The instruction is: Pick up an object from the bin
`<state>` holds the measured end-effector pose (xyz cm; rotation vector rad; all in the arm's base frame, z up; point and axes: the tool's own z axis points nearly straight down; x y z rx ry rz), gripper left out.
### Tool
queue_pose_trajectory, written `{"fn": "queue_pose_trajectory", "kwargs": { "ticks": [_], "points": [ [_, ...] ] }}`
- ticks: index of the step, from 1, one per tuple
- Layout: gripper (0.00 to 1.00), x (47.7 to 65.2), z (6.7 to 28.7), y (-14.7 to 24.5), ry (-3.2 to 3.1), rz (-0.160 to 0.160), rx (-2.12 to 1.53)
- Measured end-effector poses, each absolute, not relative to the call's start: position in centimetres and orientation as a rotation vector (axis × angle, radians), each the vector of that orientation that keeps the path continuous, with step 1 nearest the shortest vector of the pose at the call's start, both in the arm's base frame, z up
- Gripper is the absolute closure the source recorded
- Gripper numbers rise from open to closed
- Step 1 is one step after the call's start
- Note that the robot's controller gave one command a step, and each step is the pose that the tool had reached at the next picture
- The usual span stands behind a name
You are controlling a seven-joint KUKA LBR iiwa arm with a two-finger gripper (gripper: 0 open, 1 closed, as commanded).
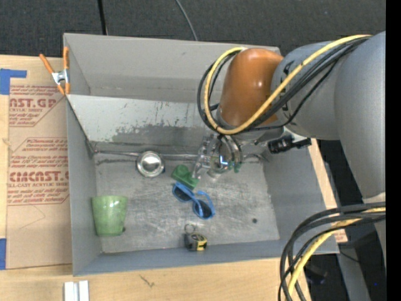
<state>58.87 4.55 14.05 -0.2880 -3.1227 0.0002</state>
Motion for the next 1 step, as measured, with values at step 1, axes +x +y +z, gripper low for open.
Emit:
{"fn": "queue_pose_trajectory", "kwargs": {
  "ticks": [1],
  "points": [
    [0.0,59.04,14.48,4.56,-3.13,-0.002,-0.287]
  ]
}}
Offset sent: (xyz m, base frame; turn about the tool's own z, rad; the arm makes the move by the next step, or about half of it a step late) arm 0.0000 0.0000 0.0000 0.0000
